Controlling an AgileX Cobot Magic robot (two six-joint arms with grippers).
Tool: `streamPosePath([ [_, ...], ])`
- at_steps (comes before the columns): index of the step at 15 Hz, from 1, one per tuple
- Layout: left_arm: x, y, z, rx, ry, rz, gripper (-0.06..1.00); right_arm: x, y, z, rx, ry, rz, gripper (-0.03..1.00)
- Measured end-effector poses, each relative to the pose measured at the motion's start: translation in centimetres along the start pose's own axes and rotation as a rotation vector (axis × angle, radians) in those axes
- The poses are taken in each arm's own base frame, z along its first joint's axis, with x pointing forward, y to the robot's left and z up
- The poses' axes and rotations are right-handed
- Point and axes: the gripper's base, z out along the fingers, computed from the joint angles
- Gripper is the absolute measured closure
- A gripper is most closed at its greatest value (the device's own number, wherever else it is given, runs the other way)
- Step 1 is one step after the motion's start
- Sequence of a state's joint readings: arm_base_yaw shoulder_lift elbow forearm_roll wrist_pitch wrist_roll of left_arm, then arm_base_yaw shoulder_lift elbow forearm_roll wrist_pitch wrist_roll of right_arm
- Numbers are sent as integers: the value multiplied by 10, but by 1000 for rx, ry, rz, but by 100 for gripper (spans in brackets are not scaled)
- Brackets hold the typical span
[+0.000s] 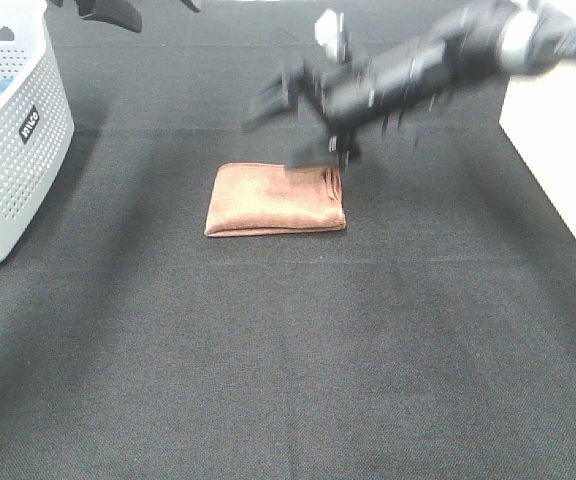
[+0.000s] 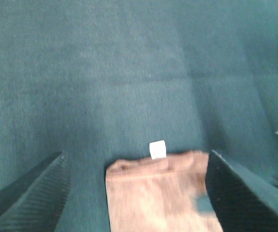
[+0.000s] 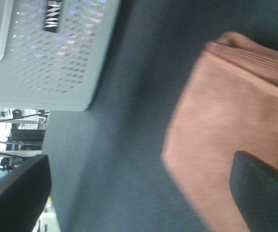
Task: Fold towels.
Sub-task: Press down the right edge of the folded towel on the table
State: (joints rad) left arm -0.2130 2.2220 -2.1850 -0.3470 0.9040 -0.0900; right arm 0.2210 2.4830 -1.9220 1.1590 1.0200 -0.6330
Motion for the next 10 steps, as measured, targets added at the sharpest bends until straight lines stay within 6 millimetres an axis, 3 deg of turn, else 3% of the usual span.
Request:
streamPosePath([
  [1, 0, 0, 0, 0, 0, 0, 20, 0, 0, 0, 0, 0, 0, 3],
  [3, 1, 0, 0, -1, 9, 0, 20, 4, -30, 2, 24, 1, 52, 3],
  [4, 1, 0, 0, -1, 9, 0, 20, 2, -43, -8, 32, -19, 78, 3],
  [10, 1, 0, -1, -5, 9, 6, 20, -4, -70, -42, 112, -50, 98, 3],
])
